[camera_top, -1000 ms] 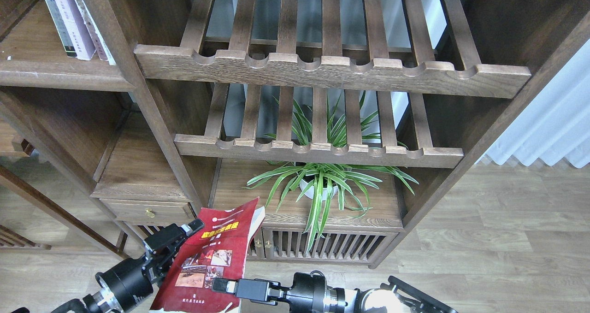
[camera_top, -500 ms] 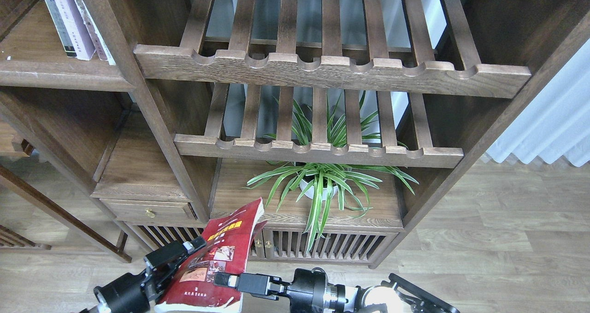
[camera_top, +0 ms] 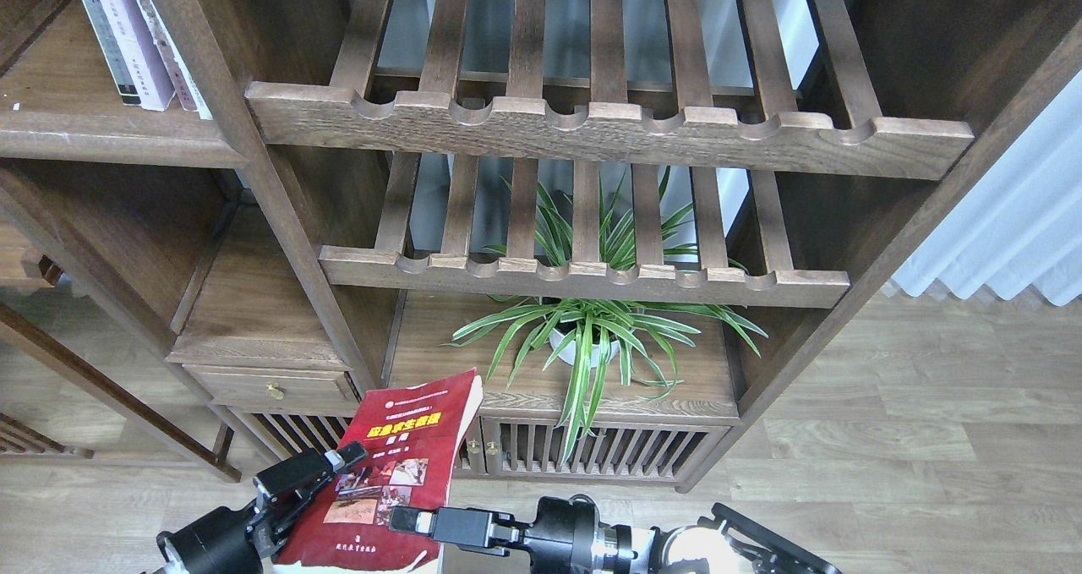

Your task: Organize books on shelf

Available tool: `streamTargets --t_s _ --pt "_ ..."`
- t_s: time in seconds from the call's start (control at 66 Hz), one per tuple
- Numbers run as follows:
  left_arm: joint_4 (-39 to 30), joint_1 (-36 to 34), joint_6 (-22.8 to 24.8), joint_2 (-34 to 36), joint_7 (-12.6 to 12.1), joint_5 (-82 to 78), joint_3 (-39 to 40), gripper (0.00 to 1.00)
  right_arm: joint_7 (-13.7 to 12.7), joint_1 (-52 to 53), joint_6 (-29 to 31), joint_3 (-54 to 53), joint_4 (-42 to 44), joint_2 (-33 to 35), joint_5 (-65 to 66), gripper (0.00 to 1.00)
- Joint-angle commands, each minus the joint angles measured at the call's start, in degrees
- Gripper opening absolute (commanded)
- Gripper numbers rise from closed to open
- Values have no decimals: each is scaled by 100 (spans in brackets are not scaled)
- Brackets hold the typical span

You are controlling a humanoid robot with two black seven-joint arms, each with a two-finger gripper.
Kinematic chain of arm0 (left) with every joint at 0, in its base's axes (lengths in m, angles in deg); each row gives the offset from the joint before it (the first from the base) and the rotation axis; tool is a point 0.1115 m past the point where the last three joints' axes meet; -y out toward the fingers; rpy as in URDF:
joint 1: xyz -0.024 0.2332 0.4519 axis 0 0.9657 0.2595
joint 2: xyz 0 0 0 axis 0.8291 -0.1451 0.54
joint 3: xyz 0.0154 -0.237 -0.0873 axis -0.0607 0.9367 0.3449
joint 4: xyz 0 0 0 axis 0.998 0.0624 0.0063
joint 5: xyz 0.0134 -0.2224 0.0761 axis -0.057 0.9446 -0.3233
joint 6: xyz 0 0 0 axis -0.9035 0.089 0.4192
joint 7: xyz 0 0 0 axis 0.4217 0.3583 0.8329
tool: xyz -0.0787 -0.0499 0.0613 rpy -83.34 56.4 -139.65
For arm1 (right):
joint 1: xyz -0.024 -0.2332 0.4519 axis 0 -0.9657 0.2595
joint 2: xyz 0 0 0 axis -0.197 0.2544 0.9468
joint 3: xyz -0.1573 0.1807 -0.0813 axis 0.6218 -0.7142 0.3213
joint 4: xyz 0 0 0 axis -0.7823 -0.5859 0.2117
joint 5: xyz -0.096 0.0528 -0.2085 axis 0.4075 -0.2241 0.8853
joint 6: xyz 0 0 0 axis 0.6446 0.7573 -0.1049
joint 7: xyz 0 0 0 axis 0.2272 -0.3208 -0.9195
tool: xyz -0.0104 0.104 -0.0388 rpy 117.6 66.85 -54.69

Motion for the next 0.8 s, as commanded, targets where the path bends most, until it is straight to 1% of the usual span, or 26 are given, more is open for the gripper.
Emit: streamTargets --t_s 0.0,0.136,0.318,0.409,0.788 --pt "-12 -9 0 5 46 0 5 10 1 0 0 -17 0 0 5 8" --pt "-12 35 0 76 37 0 5 9 1 9 0 -52 9 0 5 8" --pt "-214 176 0 409 37 0 -4 8 1 158 0 -96 62 0 -4 8" --pt "-267 211 0 532 29 0 -4 8 1 229 0 -280 141 0 5 8" --pt "-372 264 0 621 29 -8 14 9 6 299 0 -474 264 0 -4 8"
